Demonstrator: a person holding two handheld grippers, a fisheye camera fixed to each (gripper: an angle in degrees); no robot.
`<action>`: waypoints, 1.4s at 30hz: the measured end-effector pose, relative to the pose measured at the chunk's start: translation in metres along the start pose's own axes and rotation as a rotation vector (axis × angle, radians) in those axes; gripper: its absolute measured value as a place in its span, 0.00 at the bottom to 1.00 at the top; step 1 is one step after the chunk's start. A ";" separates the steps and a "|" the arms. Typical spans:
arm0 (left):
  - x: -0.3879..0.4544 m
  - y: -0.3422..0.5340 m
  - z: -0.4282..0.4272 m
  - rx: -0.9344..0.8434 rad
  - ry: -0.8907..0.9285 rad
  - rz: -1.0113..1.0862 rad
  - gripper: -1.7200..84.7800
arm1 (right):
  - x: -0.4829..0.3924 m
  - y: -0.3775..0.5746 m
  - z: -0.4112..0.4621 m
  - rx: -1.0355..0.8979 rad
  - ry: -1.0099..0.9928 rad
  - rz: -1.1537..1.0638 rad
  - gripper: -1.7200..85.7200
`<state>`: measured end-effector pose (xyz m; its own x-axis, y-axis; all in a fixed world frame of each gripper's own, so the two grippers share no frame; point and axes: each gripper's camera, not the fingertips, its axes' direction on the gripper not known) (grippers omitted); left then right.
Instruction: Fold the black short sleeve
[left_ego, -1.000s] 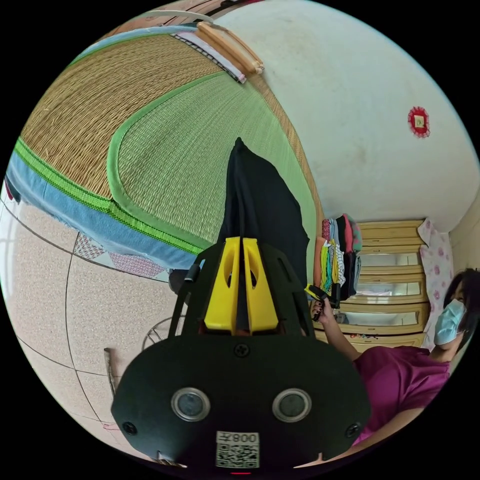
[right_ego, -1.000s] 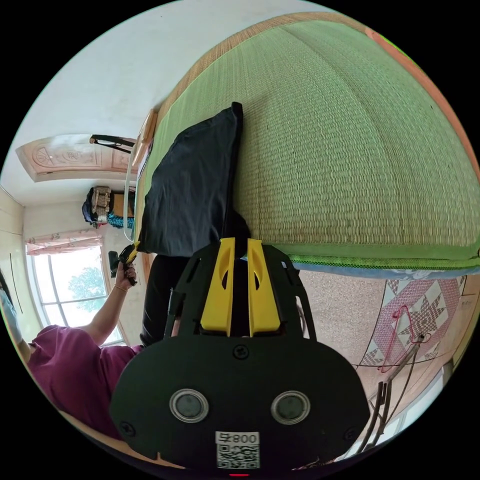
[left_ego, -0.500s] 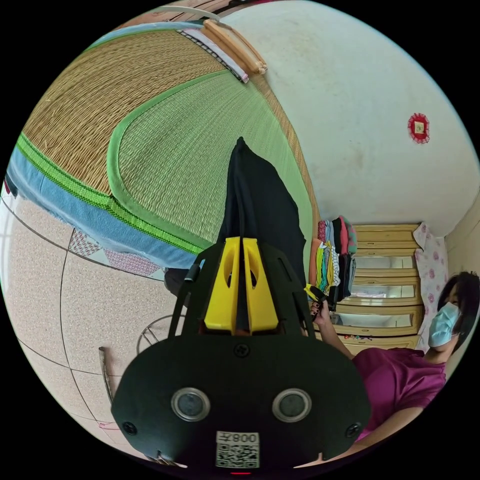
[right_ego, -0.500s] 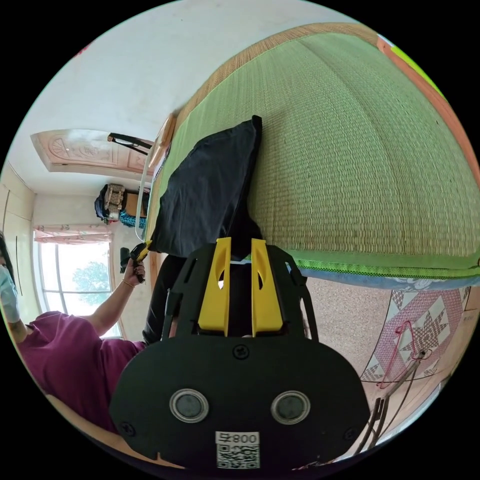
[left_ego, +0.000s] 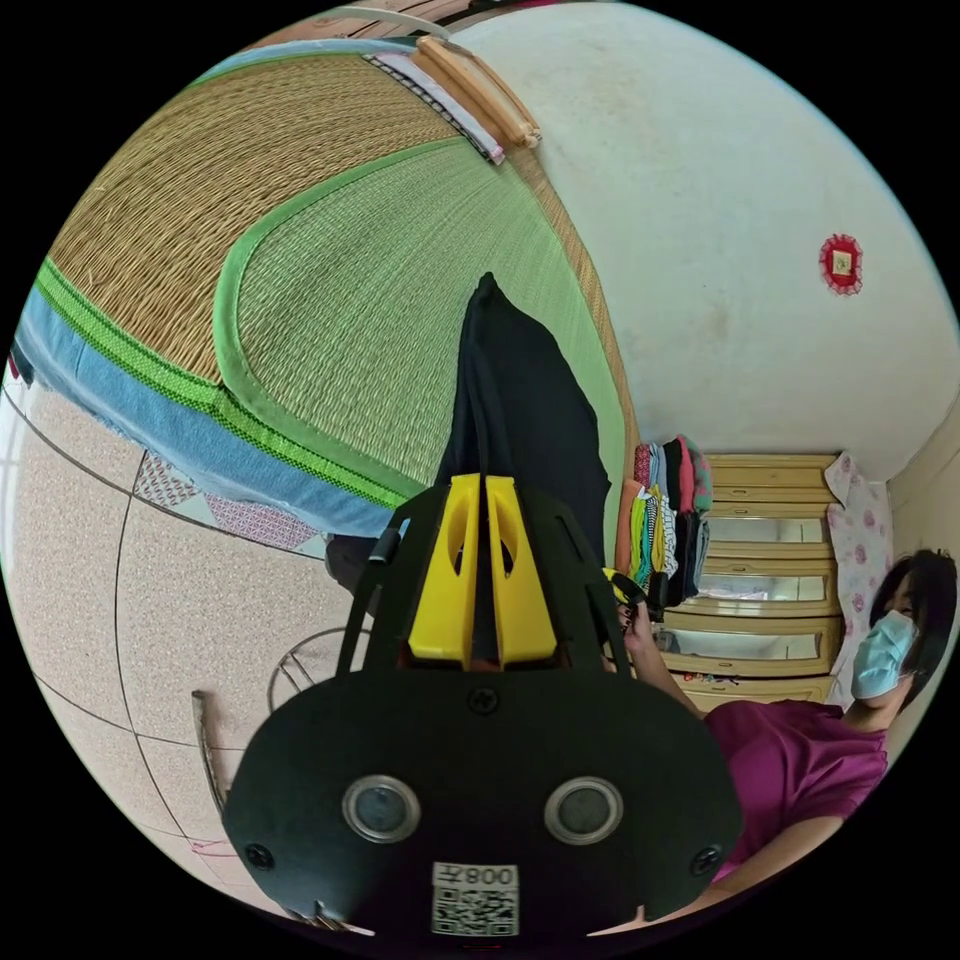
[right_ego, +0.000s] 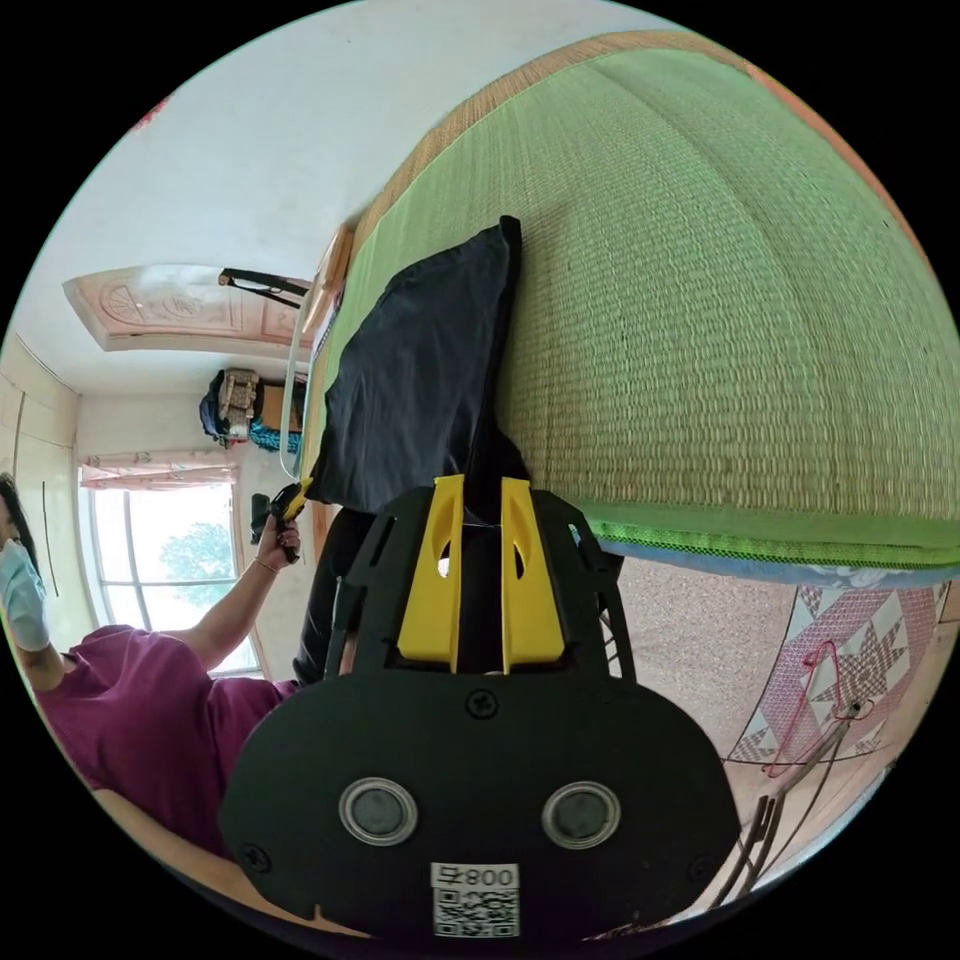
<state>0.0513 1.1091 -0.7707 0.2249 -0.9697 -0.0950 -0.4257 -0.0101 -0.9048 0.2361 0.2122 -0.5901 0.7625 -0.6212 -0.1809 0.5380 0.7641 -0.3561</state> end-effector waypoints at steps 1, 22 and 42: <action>-0.001 0.000 -0.001 0.000 0.002 0.000 0.03 | 0.000 -0.001 0.001 -0.012 -0.003 -0.007 0.07; -0.060 0.032 -0.027 0.059 0.125 -0.047 0.03 | 0.035 0.014 -0.014 -0.008 -0.153 0.043 0.02; 0.025 -0.028 -0.013 0.012 -0.200 0.118 0.04 | 0.054 0.028 0.006 -0.033 -0.178 0.086 0.03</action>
<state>0.0575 1.0823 -0.7425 0.3438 -0.8965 -0.2795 -0.4495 0.1042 -0.8872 0.2947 0.2006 -0.6042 0.8584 -0.5107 -0.0486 0.4578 0.8052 -0.3770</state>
